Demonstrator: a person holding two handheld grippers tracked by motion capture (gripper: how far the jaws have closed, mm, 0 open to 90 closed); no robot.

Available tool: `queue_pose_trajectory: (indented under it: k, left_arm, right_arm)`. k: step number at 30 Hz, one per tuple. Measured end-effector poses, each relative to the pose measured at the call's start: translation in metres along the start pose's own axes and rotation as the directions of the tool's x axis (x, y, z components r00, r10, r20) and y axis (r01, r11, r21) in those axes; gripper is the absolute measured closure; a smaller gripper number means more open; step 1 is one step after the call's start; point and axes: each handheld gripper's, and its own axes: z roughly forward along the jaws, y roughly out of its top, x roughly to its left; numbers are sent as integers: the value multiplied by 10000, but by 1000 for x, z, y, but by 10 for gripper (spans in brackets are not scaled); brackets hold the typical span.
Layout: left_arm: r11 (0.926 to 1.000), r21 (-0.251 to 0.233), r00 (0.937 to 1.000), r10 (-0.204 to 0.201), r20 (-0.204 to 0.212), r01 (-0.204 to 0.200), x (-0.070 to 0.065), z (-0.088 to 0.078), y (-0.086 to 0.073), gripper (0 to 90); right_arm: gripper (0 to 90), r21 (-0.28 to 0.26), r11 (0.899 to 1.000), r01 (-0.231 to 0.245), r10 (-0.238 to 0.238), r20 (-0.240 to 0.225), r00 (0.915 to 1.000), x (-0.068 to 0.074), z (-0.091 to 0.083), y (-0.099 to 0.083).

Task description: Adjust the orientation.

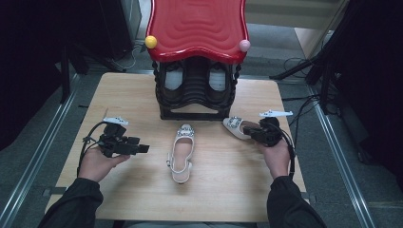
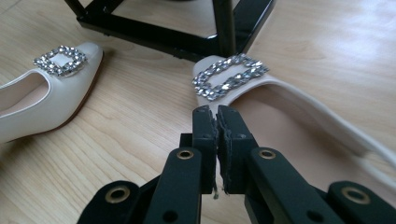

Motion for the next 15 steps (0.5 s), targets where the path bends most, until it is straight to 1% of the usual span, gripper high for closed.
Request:
queue_pose_trajectory:
  k: [1, 2, 5, 7, 11, 13, 15]
  left_arm:
    - [10000, -11, 10000, -35, 80, 35, -1, 1, 0, 370]
    - [10000, 21, 10000, 3, 66, -3, -1, 1, 1, 370]
    - [10000, 35, 10000, 51, 84, -52, -1, 3, 3, 370]
    - [10000, 31, 9999, 33, 117, -34, -1, 3, 4, 369]
    - [9999, 72, 9998, 120, 135, -121, -1, 5, 5, 369]
    - [9999, 73, 9998, 115, 165, -117, -2, 6, 6, 369]
    - [9999, 109, 9997, 121, 195, -123, -3, 7, 7, 368]
  right_arm:
    - [874, -76, 9999, 75, -74, 69, 9999, -1, -4, 0]
    - [872, -107, 9997, 198, -196, 194, 9996, -2, -8, 0]
    - [839, -200, 9994, 273, -264, 431, 9987, -5, -18, 1]
    - [821, -315, 9991, 285, -268, 516, 9983, -8, -23, 1]
    - [798, -489, 9985, 254, -220, 685, 9974, -13, -33, 1]
    - [779, -471, 9988, 135, -99, 754, 9971, -17, -38, 0]
    - [758, -459, 9988, 167, -131, 783, 9968, -20, -40, -1]
